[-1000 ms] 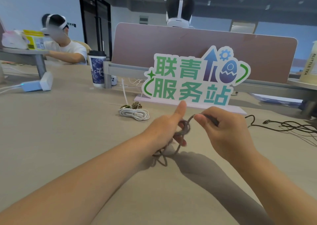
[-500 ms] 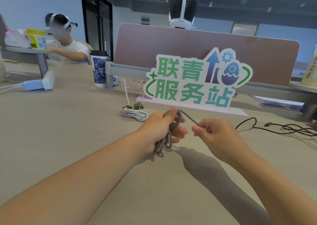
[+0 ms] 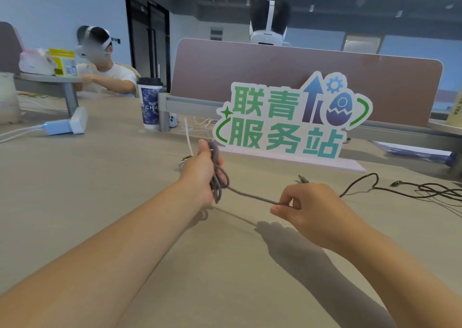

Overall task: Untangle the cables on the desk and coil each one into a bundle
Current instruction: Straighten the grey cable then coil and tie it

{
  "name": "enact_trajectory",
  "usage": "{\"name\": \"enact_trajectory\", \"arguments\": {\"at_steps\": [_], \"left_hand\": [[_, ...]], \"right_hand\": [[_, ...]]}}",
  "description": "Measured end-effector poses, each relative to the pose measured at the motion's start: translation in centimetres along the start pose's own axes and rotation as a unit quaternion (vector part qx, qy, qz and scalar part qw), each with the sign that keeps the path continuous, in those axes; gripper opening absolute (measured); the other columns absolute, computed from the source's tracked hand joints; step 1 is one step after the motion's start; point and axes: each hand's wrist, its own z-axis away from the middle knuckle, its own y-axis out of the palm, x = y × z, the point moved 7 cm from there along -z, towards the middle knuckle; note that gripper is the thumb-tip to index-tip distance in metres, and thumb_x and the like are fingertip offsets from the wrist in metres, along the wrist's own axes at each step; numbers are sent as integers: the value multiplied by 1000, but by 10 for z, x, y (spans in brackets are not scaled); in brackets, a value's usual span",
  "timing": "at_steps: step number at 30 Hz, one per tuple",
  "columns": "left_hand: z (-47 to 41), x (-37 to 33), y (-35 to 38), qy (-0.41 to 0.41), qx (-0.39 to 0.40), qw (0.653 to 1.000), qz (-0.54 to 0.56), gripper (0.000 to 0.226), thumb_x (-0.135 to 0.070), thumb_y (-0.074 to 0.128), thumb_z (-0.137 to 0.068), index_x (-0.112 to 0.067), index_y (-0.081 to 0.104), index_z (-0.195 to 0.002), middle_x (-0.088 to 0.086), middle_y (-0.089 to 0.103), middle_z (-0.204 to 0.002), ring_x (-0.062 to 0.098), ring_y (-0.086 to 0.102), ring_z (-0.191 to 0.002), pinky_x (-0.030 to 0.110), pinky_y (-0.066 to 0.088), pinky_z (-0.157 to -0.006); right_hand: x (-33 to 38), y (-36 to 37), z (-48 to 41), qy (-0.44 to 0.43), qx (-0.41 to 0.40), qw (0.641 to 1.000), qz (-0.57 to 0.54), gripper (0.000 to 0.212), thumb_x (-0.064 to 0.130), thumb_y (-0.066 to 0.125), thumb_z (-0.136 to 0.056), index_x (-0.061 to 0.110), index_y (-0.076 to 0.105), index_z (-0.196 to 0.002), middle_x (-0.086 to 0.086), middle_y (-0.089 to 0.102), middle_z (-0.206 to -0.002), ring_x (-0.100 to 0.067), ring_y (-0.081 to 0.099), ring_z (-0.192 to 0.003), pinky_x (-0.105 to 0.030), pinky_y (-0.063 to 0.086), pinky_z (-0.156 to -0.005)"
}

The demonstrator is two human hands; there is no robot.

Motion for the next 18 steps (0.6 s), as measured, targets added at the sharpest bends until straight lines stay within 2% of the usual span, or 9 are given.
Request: {"name": "enact_trajectory", "arguments": {"at_steps": [1, 3, 5, 6, 8, 10, 13, 15, 18], "left_hand": [[2, -7, -1, 72, -22, 984, -160, 44, -51, 39, -95, -14, 54, -78, 0, 54, -64, 12, 43, -48, 25, 40, -49], [16, -17, 15, 227, -20, 889, -398, 43, -48, 36, -97, -19, 54, -71, 2, 59, -69, 16, 50, -58, 26, 39, -59], [34, -7, 37, 284, 45, 815, -503, 49, -51, 30, -97, -20, 54, -68, 1, 60, -72, 17, 55, -68, 27, 38, -61], [41, 1, 46, 279, 83, 802, -522, 57, -57, 23, -95, -19, 55, -68, 2, 61, -72, 18, 57, -71, 29, 40, -65], [56, 15, 59, 233, 158, 816, -505, 77, -71, 7, -82, -17, 59, -65, 2, 64, -66, 17, 60, -66, 32, 46, -68], [69, 32, 69, 131, 255, 858, -425, 88, -78, 4, -70, -12, 63, -73, -4, 61, -55, 12, 54, -51, 25, 44, -58], [86, 50, 78, 54, 379, 830, -405, 77, -77, 24, -72, -10, 59, -85, -8, 49, -48, 9, 39, -40, 18, 34, -43], [85, 48, 78, 97, 376, 803, -453, 54, -66, 37, -85, -15, 50, -70, -7, 42, -43, 11, 34, -38, 22, 31, -42], [66, 36, 74, 153, 310, 828, -442, 45, -48, 40, -96, -18, 48, -64, -8, 43, -40, 8, 36, -35, 19, 33, -43]], "right_hand": [[5, -3, 2, -36, -19, 999, 2, 20, 43, 60, -87, 25, 64, -79, 12, 49, -58, -6, 47, -56, -19, 31, -50], [20, -8, 6, -128, -65, 990, 12, 18, 40, 64, -85, 23, 67, -78, 16, 47, -52, -5, 44, -51, -17, 32, -49], [34, -15, 12, -209, -122, 970, 29, 19, 36, 67, -82, 20, 69, -72, 17, 50, -53, -5, 39, -47, -19, 35, -48], [37, -21, 15, -233, -162, 959, 29, 18, 34, 67, -80, 19, 70, -69, 15, 53, -54, -4, 36, -46, -18, 36, -47], [35, -33, 18, -227, -235, 945, 18, 15, 30, 68, -75, 19, 70, -67, 13, 55, -55, -6, 41, -47, -17, 39, -47], [20, -43, 17, -151, -282, 947, -11, 16, 31, 72, -74, 17, 69, -66, 11, 54, -52, -14, 47, -48, -23, 41, -48], [-7, -40, 6, -34, -256, 964, -60, 16, 23, 72, -72, 20, 62, -61, 13, 51, -50, -15, 48, -52, -20, 36, -47], [-16, -32, 0, -7, -214, 973, -87, 20, 23, 71, -77, 20, 64, -60, 9, 56, -51, -10, 49, -53, -19, 36, -47], [-15, -28, -4, 0, -177, 980, -94, 27, 32, 63, -86, 16, 67, -65, 5, 53, -51, -11, 45, -52, -21, 32, -48]]}}
